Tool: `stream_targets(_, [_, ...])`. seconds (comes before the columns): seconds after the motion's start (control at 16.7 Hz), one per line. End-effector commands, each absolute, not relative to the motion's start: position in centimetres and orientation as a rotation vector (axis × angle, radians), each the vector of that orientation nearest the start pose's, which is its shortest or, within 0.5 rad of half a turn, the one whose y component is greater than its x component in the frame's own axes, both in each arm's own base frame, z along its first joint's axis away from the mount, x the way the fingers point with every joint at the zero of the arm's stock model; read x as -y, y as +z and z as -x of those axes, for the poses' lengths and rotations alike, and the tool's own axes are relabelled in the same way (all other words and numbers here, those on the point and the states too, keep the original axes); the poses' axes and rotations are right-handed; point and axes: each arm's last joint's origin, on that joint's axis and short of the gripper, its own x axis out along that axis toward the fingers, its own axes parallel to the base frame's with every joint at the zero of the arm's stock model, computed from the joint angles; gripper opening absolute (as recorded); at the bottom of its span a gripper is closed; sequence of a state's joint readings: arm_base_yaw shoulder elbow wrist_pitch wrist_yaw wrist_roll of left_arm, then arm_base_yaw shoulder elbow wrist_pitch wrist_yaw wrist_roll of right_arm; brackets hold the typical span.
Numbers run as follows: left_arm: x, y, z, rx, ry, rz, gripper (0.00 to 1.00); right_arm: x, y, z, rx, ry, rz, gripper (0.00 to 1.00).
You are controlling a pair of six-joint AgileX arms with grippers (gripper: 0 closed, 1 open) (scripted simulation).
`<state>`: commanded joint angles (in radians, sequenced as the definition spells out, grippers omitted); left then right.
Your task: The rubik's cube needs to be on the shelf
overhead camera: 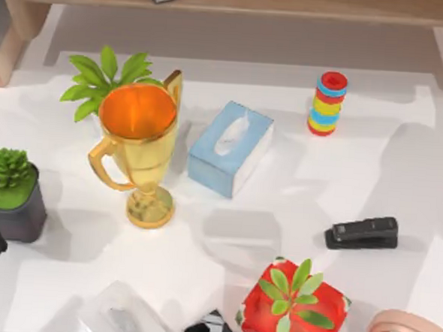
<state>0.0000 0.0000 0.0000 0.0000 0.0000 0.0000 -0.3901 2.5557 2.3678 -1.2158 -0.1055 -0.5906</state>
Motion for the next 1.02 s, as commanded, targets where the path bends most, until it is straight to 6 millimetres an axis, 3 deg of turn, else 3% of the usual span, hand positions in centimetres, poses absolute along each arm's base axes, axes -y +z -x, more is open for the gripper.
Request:
stream_targets(0.6, [0.1, 16.0, -10.6, 0.0, 0.0, 0.0, 1.0, 19.4, 14.9, -46.9, -1.303, 0.436, 0.227, 0.0])
stream_targets(1.02, [0.1, 16.0, -10.6, 0.0, 0.0, 0.0, 1.0, 18.9, 18.1, -47.4, -1.345, 0.295, 0.202, 0.0])
